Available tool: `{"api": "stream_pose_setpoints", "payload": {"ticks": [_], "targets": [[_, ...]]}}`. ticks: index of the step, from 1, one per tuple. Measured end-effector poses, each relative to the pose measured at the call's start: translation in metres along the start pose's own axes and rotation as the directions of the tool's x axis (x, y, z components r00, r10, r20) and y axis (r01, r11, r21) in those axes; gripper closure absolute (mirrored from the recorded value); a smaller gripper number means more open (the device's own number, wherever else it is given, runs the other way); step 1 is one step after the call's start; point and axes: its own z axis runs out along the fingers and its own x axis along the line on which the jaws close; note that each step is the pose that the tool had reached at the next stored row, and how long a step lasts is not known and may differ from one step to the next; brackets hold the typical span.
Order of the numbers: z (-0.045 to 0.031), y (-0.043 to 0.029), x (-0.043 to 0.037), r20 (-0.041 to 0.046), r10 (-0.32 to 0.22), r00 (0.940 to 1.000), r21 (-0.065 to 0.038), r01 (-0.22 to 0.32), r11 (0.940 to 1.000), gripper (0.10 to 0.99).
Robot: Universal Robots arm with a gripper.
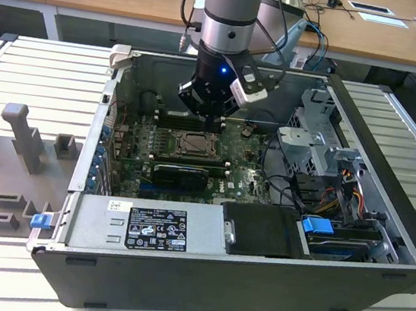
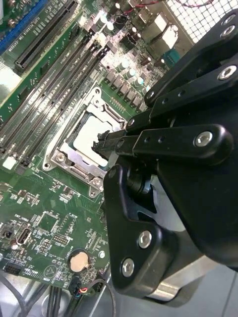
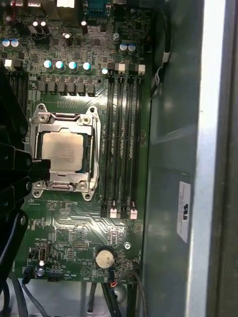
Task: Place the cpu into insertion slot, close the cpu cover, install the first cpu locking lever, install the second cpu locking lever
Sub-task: 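Install the second cpu locking lever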
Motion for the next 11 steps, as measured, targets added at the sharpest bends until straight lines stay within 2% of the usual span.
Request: {"api": "stream_pose_setpoints", "payload": {"ticks": [3, 11], "targets": [[0.0020, -0.0047, 0.0003, -0.0026, 0.000, 1.0000, 0.000, 0.000, 1.0000, 0.984], [0.0048, -0.0112, 0.0006, -0.0115, 0.000, 0.9999, -0.001, 0.000, 1.0000, 0.984]]}}
